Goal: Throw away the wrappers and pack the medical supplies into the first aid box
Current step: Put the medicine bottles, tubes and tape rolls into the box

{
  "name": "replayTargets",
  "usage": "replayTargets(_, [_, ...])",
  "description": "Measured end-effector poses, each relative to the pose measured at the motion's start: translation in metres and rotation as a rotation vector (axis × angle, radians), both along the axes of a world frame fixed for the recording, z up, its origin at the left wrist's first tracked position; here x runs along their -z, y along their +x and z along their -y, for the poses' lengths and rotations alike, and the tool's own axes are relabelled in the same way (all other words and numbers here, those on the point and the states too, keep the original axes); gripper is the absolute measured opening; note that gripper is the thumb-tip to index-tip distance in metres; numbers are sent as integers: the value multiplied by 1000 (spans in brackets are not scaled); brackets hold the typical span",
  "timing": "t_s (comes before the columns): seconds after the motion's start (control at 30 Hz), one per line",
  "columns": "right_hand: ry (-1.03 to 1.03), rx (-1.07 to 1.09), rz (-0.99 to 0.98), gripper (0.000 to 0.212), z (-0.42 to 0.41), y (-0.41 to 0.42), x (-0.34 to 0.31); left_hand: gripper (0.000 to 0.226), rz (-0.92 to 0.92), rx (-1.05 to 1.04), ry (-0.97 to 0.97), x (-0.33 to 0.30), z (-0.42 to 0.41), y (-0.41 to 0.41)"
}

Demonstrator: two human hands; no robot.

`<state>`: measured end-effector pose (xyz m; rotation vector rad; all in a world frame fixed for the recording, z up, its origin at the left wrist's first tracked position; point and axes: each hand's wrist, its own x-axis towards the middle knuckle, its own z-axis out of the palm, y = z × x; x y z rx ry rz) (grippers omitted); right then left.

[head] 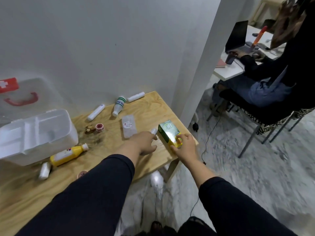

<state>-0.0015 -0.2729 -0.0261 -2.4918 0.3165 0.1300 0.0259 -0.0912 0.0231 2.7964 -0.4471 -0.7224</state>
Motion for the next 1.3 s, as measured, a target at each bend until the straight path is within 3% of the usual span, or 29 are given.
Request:
replayTargets(0.27, [113,10,99,47,24,18,-10,47,-11,-77,20,1,10,9])
replayTargets(0.53, [7,-278,191,47,6,68,-80,46,97,-260,-18,-42,-26,22])
replayTargets(0.73, [-22,-544,253,52,-68,88,-113,45,164,-480,-83,-62,-99,2])
replayTargets(0.93, [-75,-800,308,52,-165,91,-133,47,145,-690,-25,-64,-186,-33])
replayTargets(1.3, [-279,-1030,270,50,-314,93,-120,89,191,-751,75,-22,-316,-53])
